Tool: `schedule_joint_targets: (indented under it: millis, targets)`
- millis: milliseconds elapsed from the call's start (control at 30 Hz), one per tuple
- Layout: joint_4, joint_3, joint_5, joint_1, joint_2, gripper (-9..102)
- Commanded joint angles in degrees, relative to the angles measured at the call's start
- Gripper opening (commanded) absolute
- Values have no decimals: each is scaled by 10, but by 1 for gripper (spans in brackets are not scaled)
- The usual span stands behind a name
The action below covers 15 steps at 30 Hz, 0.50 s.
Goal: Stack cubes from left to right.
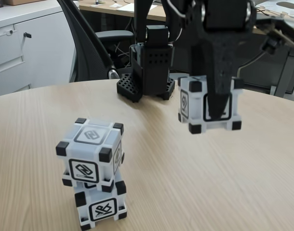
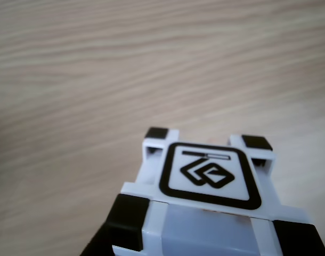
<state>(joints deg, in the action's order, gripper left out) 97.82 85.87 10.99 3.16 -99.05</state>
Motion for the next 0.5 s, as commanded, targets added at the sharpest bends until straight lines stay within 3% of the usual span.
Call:
schedule_joint_targets:
  millis: [0,467]
  targets:
    - [3,-33,-6,-7,-49,1]
    - [3,-33,-41,-101,-55,1]
